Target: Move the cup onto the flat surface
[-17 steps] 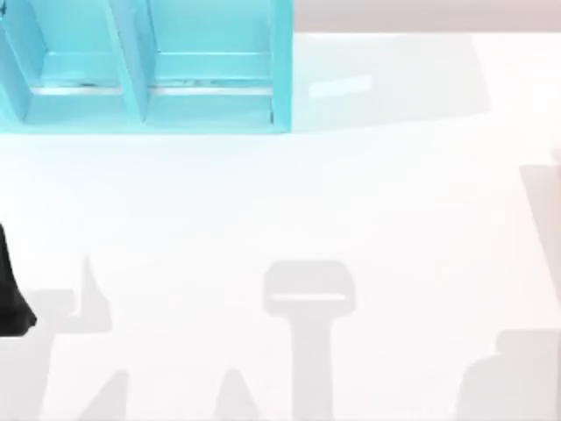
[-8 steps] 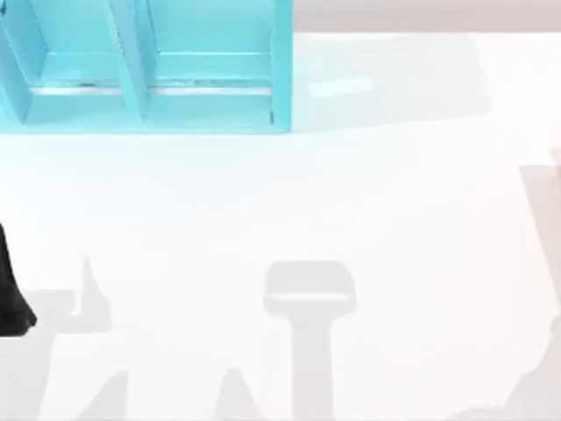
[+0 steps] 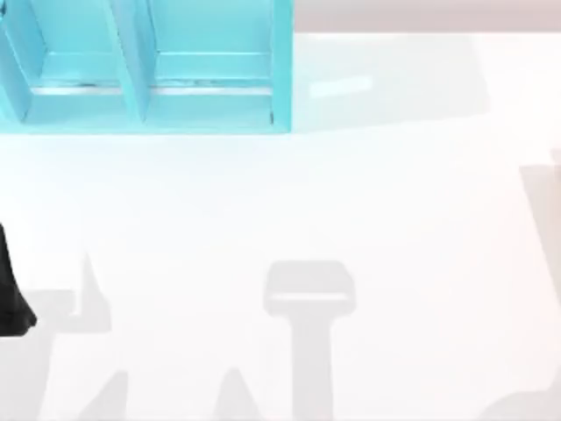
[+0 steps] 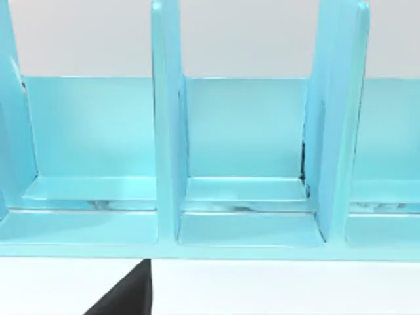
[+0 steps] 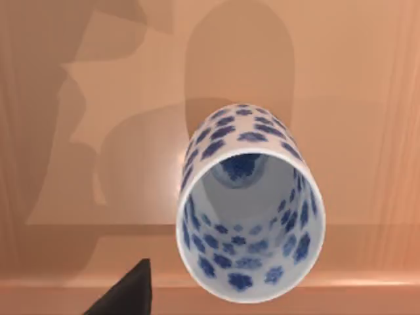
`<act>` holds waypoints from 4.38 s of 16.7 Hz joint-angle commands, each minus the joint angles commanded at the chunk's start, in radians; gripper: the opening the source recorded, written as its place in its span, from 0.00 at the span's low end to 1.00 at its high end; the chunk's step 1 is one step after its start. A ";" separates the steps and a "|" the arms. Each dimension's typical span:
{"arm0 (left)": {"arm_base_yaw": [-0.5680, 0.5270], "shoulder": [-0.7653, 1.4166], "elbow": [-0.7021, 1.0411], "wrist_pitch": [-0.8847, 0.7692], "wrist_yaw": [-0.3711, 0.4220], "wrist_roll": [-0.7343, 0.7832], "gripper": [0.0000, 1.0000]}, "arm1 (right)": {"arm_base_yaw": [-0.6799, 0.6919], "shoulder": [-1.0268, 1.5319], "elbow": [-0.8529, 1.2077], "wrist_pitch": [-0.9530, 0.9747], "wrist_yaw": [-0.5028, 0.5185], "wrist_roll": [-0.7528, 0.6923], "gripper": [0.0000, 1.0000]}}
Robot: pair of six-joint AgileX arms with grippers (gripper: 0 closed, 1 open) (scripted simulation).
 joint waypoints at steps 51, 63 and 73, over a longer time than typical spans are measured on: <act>0.000 0.000 0.000 0.000 0.000 0.000 1.00 | 0.374 -0.197 -0.027 -0.172 0.000 0.375 0.00; 0.000 0.000 0.000 0.000 0.000 0.000 1.00 | 1.305 -0.154 0.021 -0.175 0.011 1.270 0.00; 0.000 0.000 0.000 0.000 0.000 0.000 1.00 | 1.653 -0.156 0.012 -0.166 -0.001 1.650 0.00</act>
